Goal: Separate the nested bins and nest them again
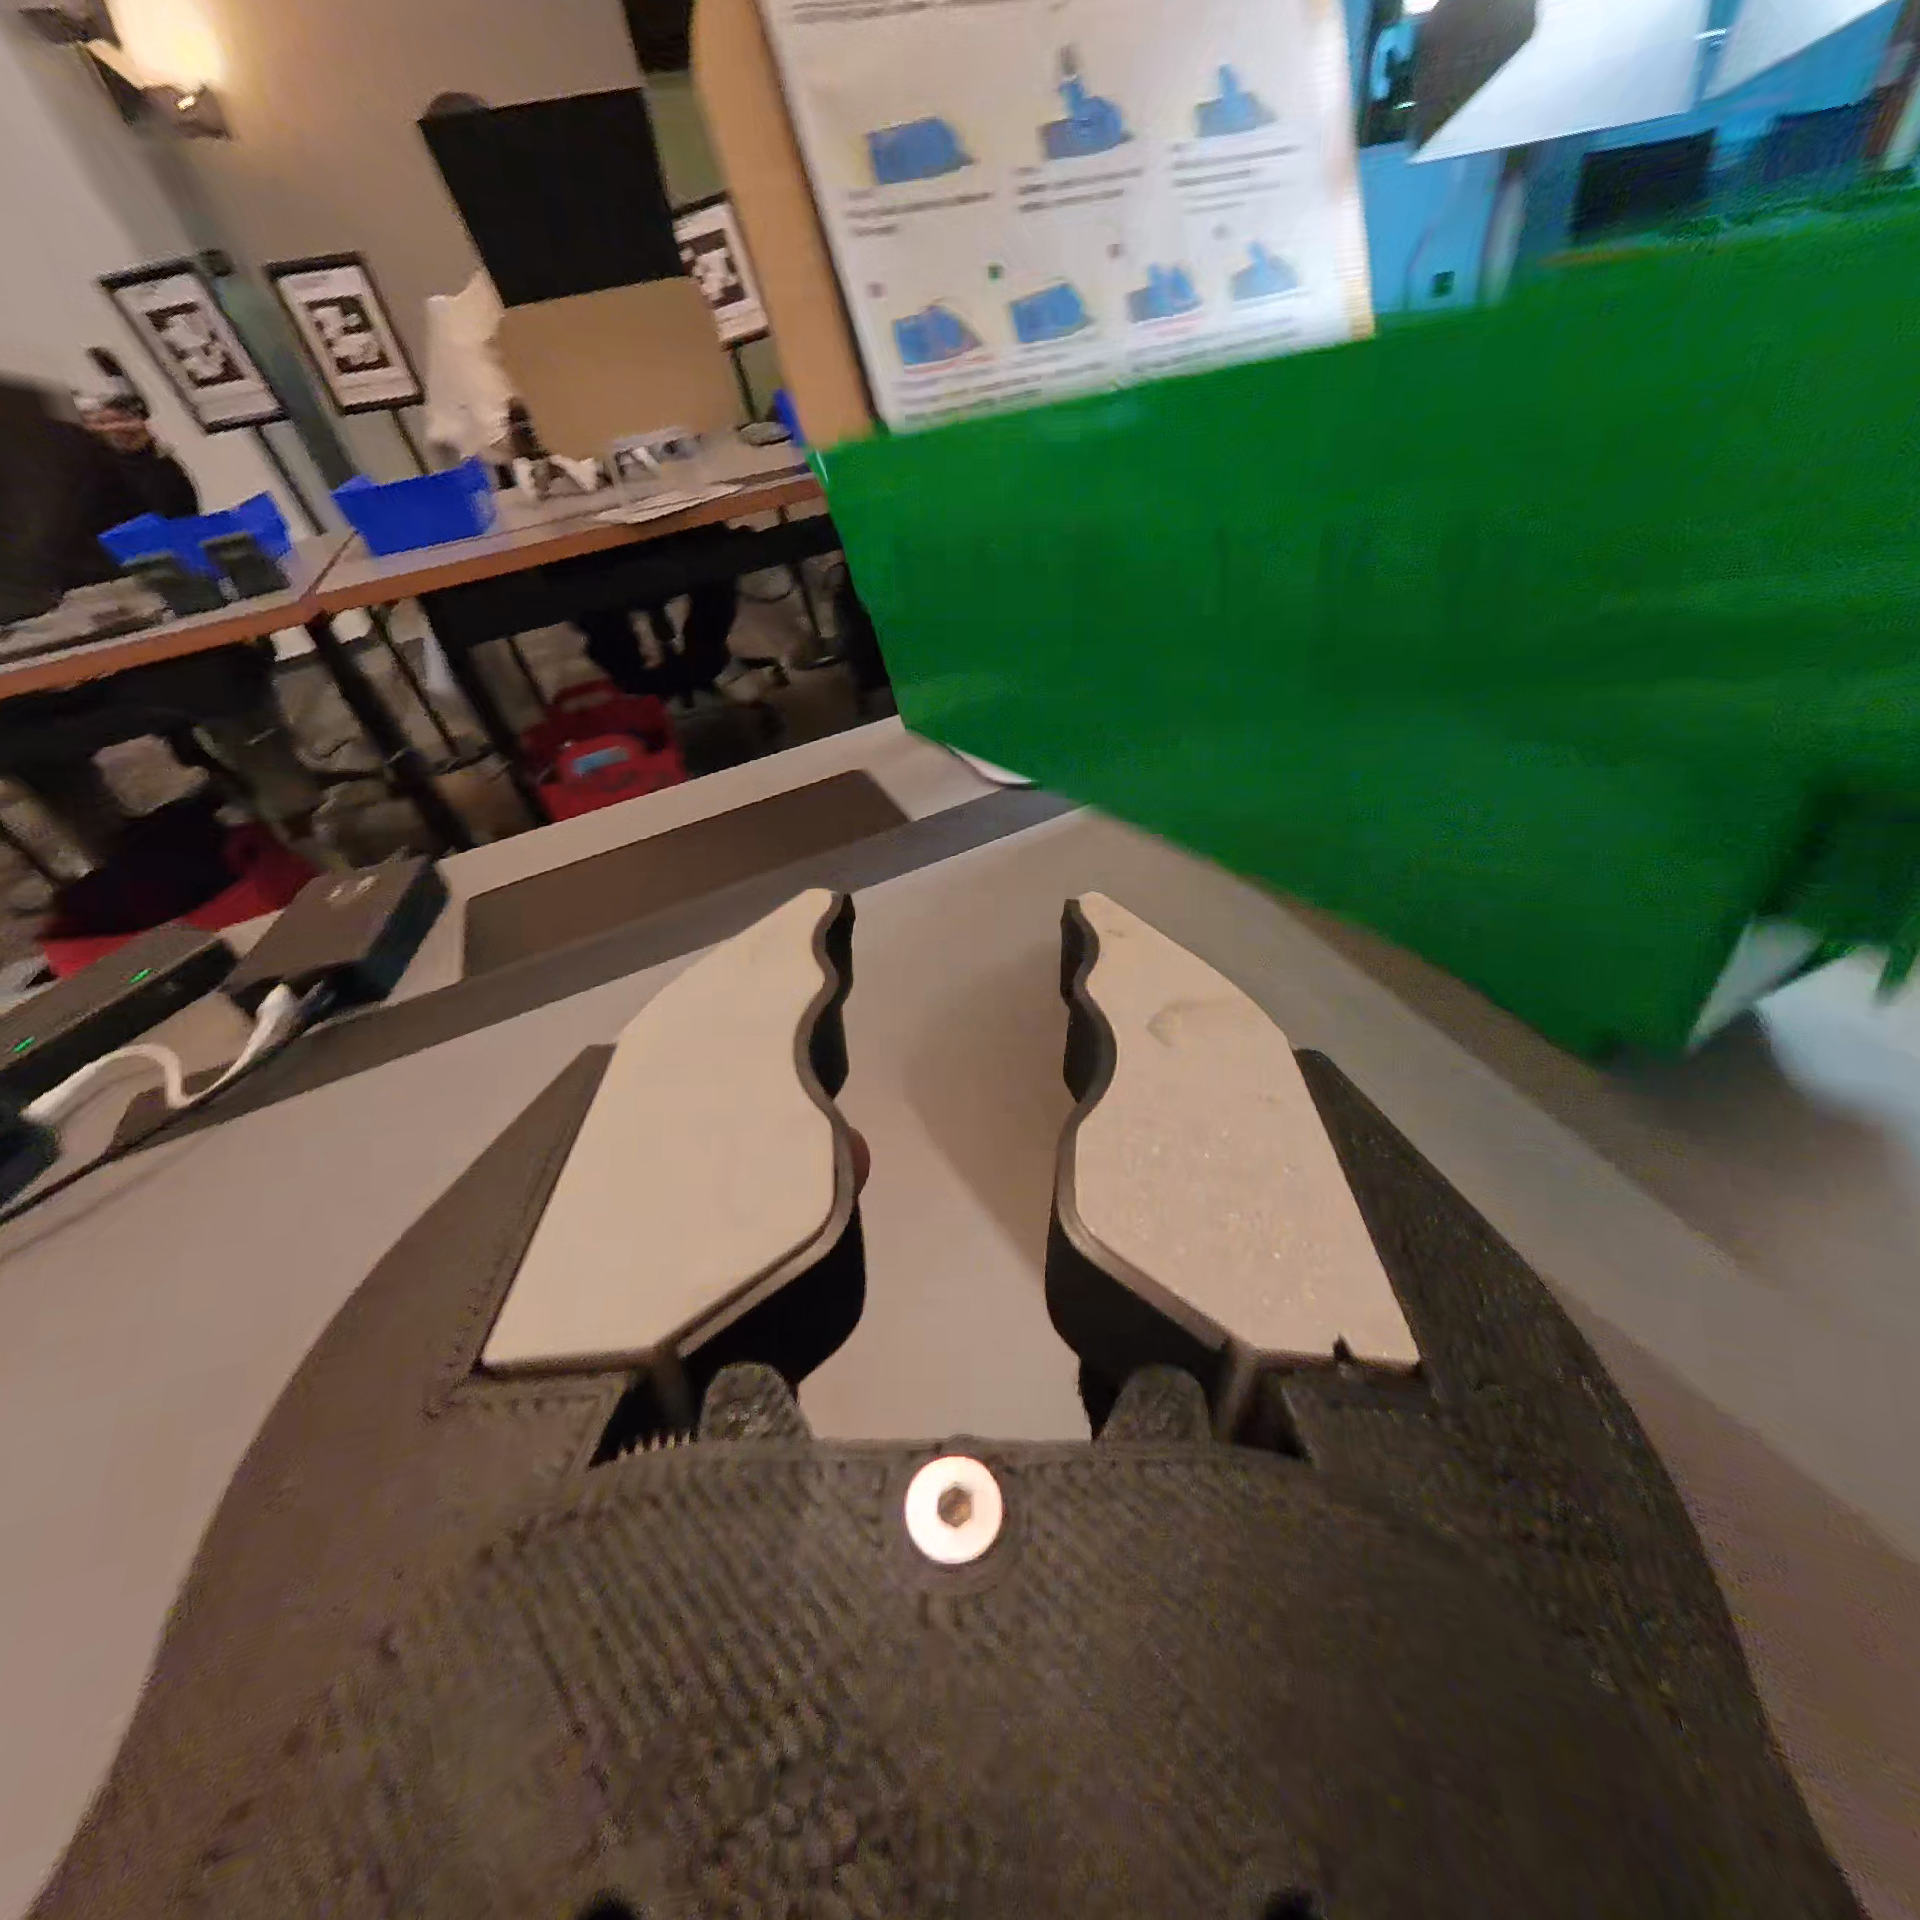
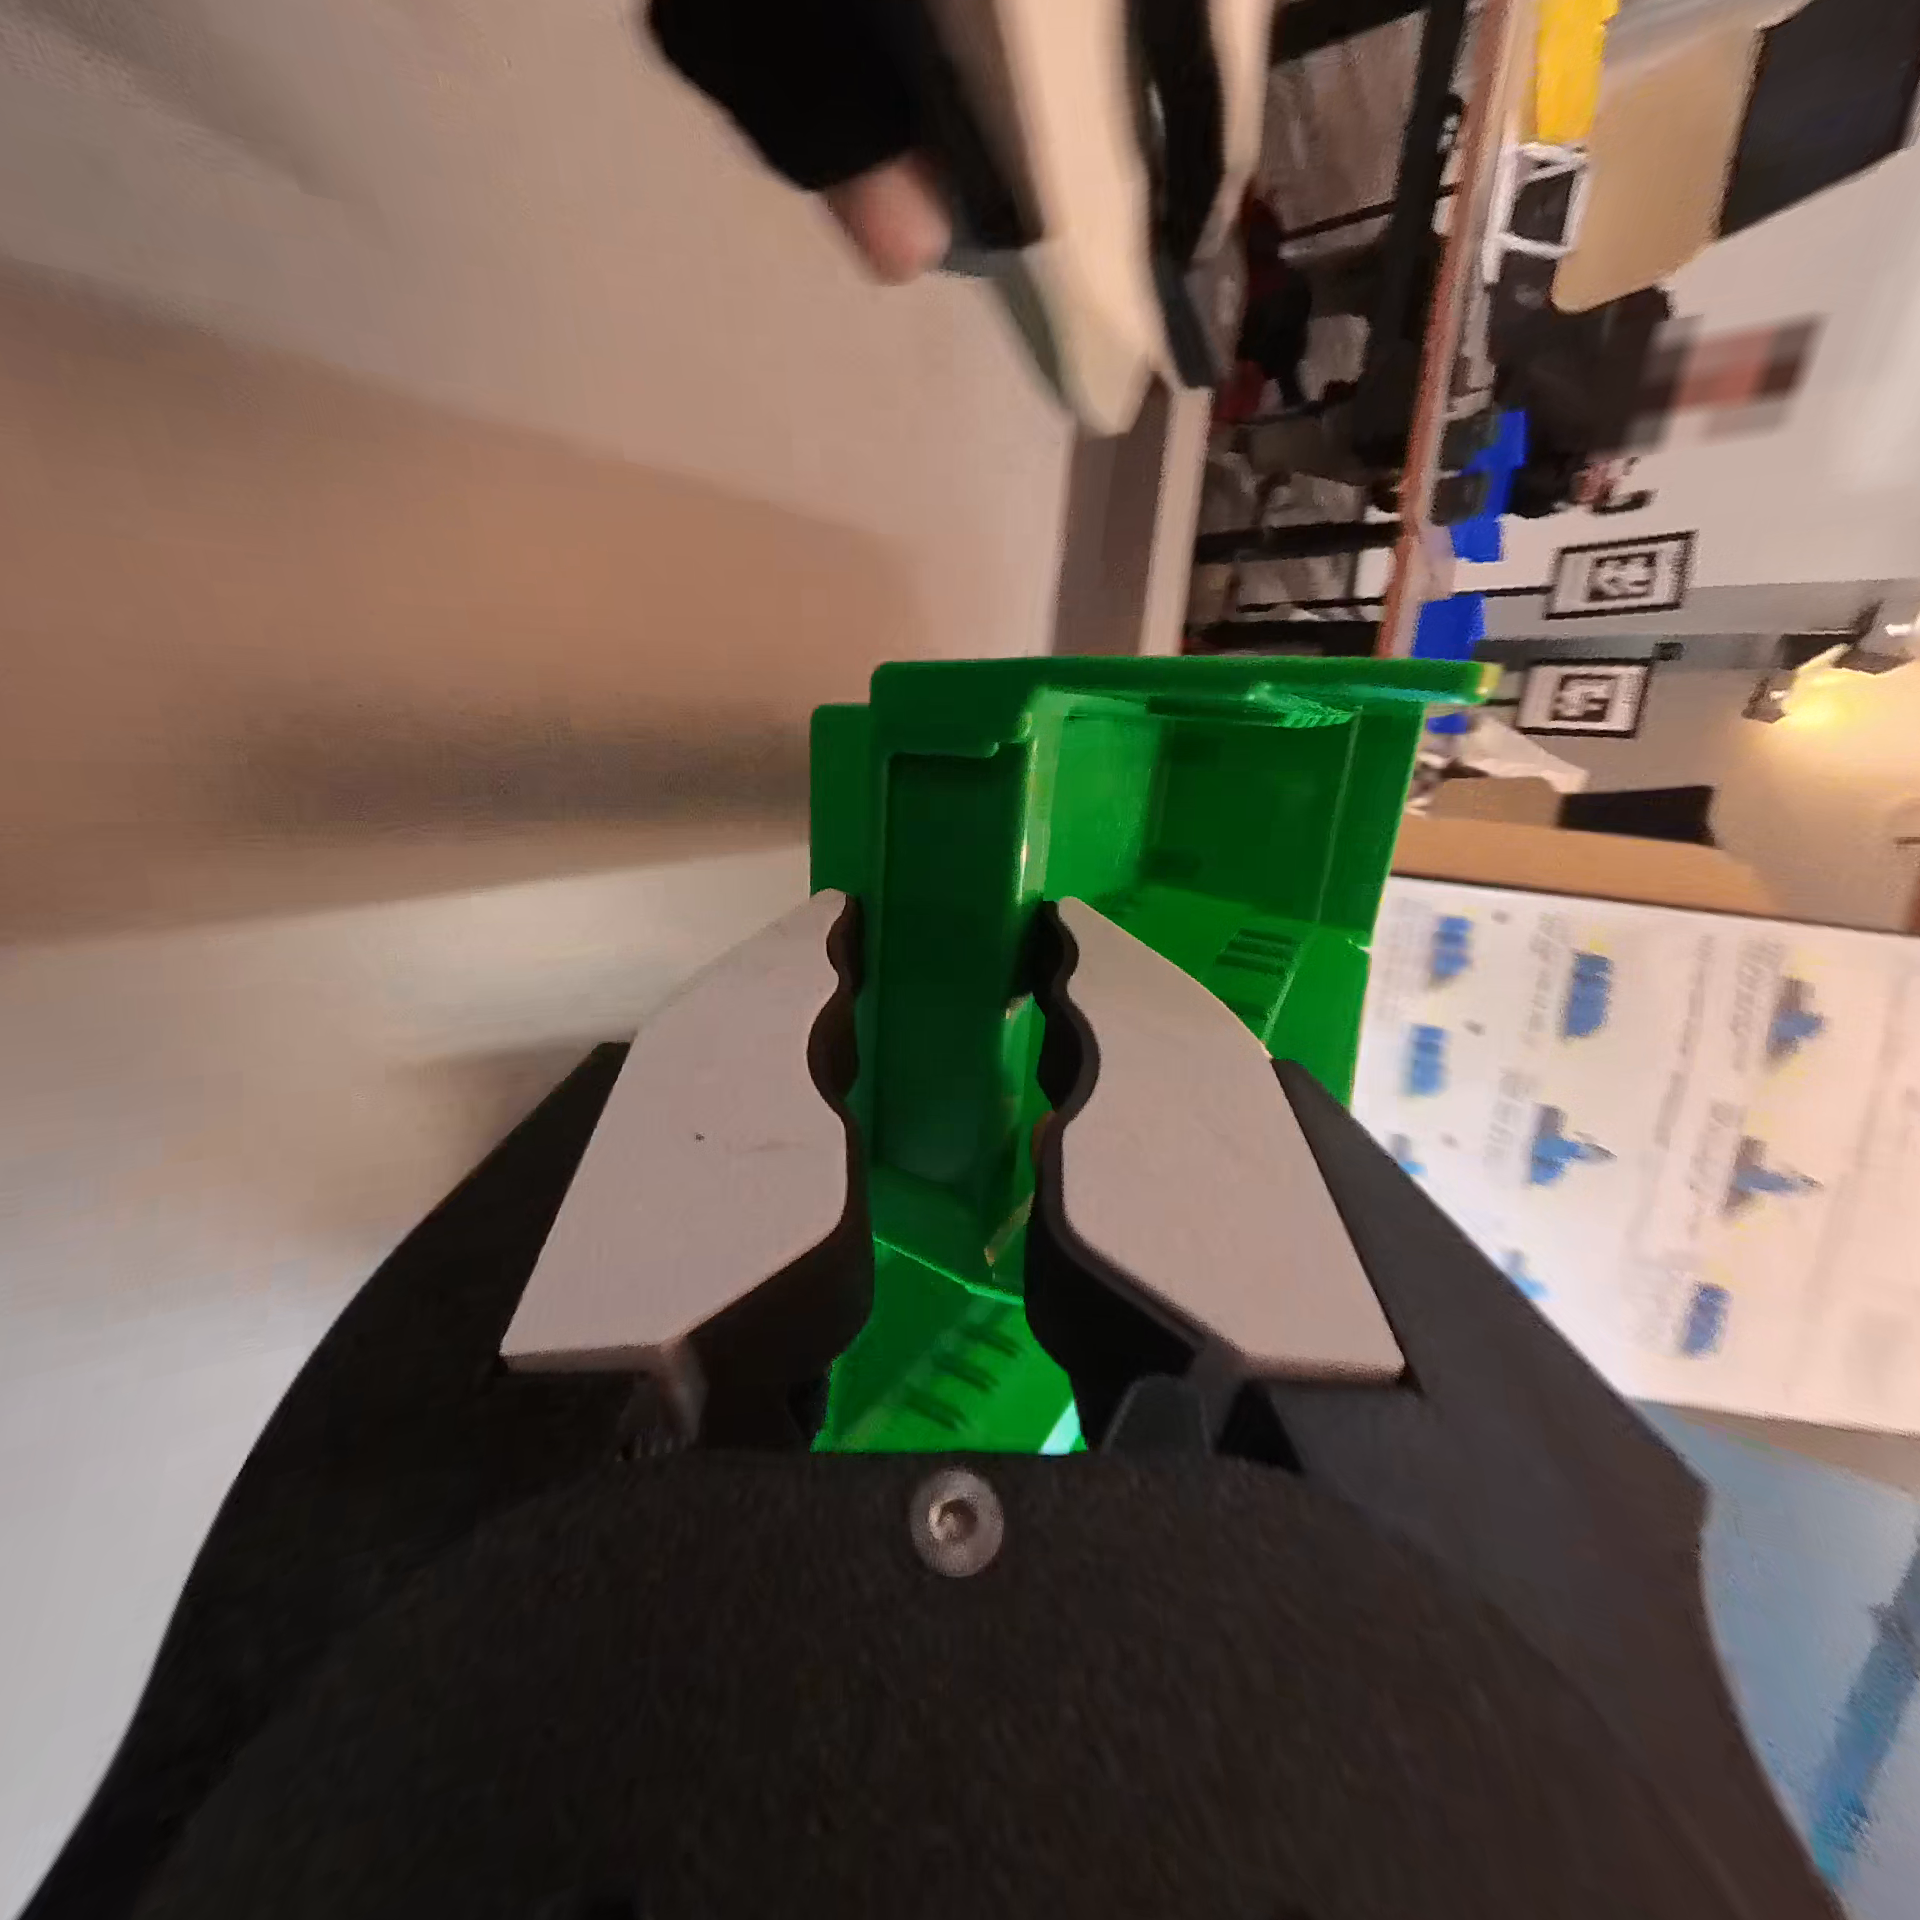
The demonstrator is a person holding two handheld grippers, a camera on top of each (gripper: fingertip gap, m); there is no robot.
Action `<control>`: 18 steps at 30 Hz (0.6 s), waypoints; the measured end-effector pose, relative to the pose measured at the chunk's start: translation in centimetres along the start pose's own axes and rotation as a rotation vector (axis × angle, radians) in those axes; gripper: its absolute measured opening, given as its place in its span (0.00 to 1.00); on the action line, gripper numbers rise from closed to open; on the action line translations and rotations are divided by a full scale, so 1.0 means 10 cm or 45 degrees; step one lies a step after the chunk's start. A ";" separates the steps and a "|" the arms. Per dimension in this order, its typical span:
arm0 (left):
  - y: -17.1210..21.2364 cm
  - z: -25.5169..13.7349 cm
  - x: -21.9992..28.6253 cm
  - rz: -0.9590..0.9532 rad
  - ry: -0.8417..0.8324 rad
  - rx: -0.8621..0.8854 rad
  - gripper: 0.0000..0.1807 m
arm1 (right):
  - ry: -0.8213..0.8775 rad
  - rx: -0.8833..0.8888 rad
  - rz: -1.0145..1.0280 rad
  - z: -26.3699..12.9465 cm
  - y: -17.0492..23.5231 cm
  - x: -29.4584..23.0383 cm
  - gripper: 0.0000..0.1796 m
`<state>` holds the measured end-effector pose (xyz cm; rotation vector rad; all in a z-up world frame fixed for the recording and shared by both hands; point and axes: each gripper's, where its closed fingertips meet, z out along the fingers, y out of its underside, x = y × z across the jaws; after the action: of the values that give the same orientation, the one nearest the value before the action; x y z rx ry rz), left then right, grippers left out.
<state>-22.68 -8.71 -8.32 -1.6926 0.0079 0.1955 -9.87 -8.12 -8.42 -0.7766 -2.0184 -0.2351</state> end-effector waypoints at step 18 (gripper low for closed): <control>-0.06 -0.15 0.09 0.138 -0.010 0.052 0.20 | -0.078 0.368 0.292 -0.03 -0.09 -0.60 0.25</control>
<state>-21.54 -10.04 -7.71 -1.6518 0.0974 0.2819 -8.00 -11.54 -13.08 -0.8281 -1.9430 0.2110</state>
